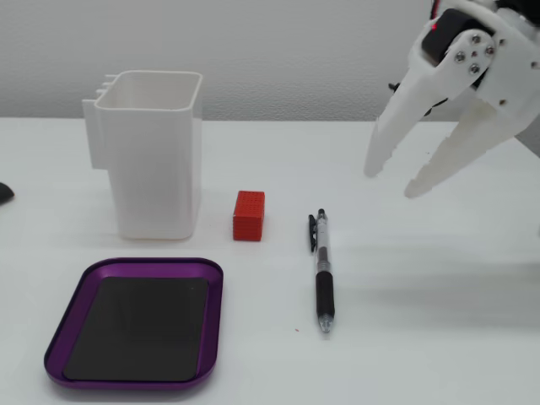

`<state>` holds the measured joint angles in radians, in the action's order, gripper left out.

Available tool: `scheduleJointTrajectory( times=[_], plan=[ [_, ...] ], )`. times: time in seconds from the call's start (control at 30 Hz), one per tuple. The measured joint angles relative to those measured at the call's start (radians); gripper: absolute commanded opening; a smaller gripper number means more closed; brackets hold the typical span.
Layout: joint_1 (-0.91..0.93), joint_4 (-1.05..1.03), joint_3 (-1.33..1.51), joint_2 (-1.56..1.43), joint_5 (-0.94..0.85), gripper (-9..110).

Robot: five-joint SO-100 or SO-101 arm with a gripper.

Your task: Pick up the pen and put it in the pen holder.

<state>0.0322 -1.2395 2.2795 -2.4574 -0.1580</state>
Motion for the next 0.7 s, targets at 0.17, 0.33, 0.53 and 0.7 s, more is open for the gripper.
scheduleJointTrajectory(
  times=[0.17,0.33,0.53,0.7],
  plan=[
    [-0.015,-0.005,-0.212,0.393,0.052,15],
    [-0.034,-0.002,-0.311,0.574,0.091,15],
    [-0.009,0.087,-0.325,0.673,0.091,15],
    [0.081,0.199,-0.325,0.767,0.091,15]
  ],
)
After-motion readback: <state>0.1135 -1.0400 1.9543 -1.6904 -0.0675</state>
